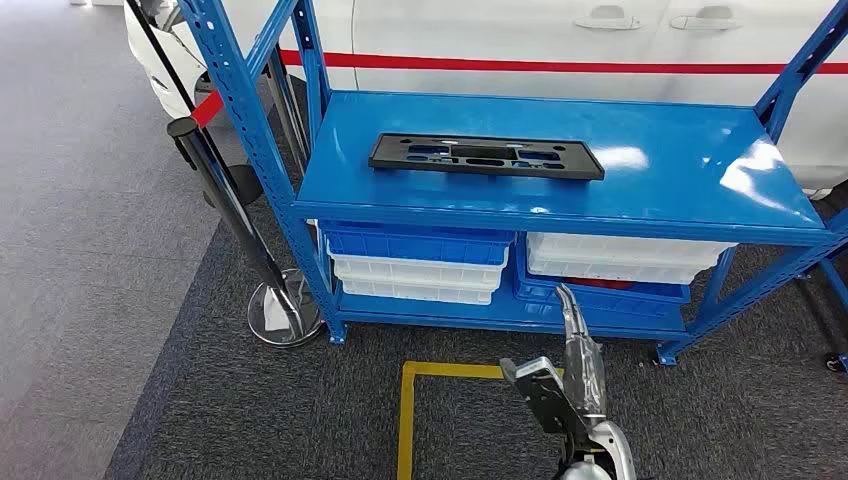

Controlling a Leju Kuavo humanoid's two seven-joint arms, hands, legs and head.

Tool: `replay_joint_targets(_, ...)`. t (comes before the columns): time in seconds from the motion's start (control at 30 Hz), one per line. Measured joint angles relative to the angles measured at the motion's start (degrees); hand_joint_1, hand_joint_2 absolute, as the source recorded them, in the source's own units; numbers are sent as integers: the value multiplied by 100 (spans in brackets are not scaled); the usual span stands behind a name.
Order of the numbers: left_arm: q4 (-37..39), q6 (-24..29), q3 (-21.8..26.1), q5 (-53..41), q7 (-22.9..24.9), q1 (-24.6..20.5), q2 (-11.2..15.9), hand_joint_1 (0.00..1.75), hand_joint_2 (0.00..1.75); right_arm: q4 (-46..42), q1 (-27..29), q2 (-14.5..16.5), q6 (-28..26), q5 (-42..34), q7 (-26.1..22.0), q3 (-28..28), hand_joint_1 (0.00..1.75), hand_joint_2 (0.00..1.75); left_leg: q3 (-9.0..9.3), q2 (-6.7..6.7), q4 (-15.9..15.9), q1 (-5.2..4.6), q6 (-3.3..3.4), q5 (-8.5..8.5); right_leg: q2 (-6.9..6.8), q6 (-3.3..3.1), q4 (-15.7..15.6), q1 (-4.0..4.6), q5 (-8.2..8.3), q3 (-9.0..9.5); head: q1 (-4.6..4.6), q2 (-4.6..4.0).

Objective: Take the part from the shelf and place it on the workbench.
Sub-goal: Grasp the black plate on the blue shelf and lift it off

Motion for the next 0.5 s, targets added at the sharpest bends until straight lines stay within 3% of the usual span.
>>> replay_joint_targets(0.4, 17, -106, -49, -265, -52, -37, 51, 0, 175, 664, -1127, -93, -7, 1509, 957, 865, 0, 175, -1, -1, 0, 0, 0, 1, 0, 0, 1, 0, 0, 0, 1, 0)
replay_joint_targets(0.5, 24, -139, -71, -316, -71, -49, 63, 0, 44, 875, -1393, -102, -32, 1863, 1222, 1048, 0, 175, -2, -2, 1, 0, 1, 1, -1, 0, 1, 0, 0, 0, 1, 0)
